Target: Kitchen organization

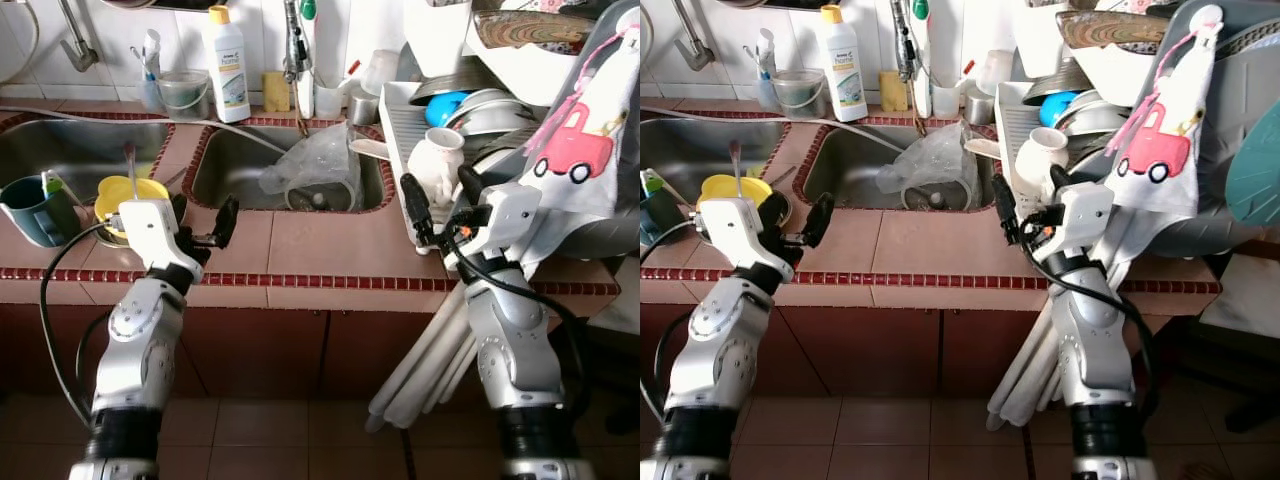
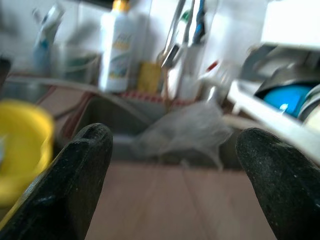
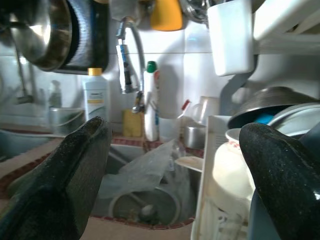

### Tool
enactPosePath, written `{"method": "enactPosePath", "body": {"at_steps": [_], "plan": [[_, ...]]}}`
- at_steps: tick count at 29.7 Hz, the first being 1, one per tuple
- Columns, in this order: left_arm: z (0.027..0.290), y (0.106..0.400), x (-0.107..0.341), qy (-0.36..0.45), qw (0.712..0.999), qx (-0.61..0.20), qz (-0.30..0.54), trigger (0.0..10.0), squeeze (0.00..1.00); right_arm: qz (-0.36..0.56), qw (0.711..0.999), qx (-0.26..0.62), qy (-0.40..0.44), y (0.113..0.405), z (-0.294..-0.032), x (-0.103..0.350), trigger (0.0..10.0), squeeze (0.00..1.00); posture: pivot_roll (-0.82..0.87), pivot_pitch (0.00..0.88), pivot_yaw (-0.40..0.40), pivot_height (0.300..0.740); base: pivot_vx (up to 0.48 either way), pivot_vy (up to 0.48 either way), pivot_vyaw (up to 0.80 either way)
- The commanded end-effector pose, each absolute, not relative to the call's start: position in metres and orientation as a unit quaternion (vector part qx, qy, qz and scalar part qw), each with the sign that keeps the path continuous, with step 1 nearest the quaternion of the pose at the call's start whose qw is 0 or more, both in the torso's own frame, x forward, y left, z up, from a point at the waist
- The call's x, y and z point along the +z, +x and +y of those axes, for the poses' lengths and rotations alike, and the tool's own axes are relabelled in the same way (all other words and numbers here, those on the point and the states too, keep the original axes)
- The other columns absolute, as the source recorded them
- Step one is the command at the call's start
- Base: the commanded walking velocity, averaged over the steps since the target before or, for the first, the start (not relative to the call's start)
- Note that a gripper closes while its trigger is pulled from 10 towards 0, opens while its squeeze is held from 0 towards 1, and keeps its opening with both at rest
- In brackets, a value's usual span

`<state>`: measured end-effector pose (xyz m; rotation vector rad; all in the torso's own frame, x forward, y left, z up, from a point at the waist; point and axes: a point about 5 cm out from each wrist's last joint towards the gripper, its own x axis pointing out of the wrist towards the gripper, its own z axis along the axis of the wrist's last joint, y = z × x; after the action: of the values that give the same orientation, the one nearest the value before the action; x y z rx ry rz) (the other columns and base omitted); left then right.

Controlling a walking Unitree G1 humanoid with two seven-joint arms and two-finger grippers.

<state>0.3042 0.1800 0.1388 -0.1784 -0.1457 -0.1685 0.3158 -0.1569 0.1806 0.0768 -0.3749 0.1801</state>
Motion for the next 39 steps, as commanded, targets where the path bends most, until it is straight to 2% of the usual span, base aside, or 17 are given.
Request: {"method": "enactPosePath", "body": {"at_steps": [1,3,7,23,39], "plan": [[0.177,0.298,0.129,-0.068,0.992,-0.082,-0.064,10.0,0.0,-0.147,0.988,0.033,0.036,0.308,-0.172,0.156,10.0,0.0,-0.06,0.0,0.003,0.74,0.0,0.0,0.0],[0.176,0.289,0.113,-0.056,0.995,-0.073,-0.044,10.0,0.0,-0.132,0.991,0.022,0.016,0.302,-0.169,0.141,10.0,0.0,-0.06,0.0,0.0,0.74,0.0,0.0,0.0],[0.171,0.287,0.12,-0.048,0.994,-0.088,-0.051,10.0,0.0,-0.125,0.992,0.021,0.025,0.3,-0.165,0.137,10.0,0.0,-0.04,0.0,-0.005,0.74,0.0,0.0,0.0],[0.172,0.3,0.134,-0.019,0.993,-0.108,-0.05,10.0,0.0,-0.135,0.991,0.017,0.019,0.304,-0.16,0.14,10.0,0.0,-0.05,0.0,0.004,0.74,0.0,0.0,0.0],[0.165,0.297,0.129,-0.019,0.992,-0.117,-0.034,10.0,0.0,-0.132,0.991,0.01,0.016,0.3,-0.163,0.139,10.0,0.0,-0.06,0.02,0.002,0.74,0.0,0.292,0.0]]}}
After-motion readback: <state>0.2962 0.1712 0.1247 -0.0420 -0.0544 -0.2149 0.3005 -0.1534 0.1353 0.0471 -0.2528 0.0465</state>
